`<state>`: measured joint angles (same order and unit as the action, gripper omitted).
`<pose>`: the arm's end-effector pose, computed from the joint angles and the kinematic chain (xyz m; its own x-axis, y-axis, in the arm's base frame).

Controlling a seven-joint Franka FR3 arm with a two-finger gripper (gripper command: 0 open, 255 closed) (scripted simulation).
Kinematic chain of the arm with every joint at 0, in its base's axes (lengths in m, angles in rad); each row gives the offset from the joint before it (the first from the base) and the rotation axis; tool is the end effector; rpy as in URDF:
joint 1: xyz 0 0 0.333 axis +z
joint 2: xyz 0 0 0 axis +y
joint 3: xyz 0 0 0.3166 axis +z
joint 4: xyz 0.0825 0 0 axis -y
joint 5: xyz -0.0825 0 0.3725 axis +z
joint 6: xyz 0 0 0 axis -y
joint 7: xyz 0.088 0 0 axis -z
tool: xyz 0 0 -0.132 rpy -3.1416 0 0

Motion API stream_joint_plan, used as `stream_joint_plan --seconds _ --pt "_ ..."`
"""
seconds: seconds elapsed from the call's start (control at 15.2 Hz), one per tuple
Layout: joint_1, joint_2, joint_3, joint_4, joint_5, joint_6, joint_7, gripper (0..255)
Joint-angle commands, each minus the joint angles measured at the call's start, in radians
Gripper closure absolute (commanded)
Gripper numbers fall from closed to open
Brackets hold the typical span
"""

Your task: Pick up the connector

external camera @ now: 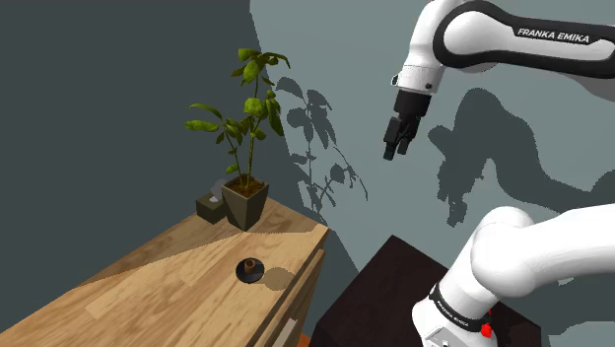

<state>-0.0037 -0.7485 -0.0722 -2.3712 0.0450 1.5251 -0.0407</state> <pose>0.2956 -0.0210 0.5440 0.9955 -0.0090 -0.0946 -0.0183 -0.9950 -0.0978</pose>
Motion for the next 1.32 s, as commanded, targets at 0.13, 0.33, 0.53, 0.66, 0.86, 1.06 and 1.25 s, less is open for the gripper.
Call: stream_joint_plan --seconds 0.13,0.33,0.53,0.66,0.86,1.06,1.25 --pt "0.011 0.017 0.028 -0.041 0.018 0.065 0.027 0" --pt "0.029 0.054 0.07 -0.093 0.044 0.164 0.067 0" --pt "0.047 0.107 0.113 -0.132 0.068 0.267 0.106 0" --pt "0.059 0.15 0.141 -0.15 0.082 0.336 0.132 0" --pt "0.075 0.227 0.183 -0.167 0.099 0.441 0.171 0" --pt "0.089 0.318 0.225 -0.17 0.11 0.545 0.212 0" --pt "0.1 0.419 0.265 -0.159 0.109 0.645 0.256 0"
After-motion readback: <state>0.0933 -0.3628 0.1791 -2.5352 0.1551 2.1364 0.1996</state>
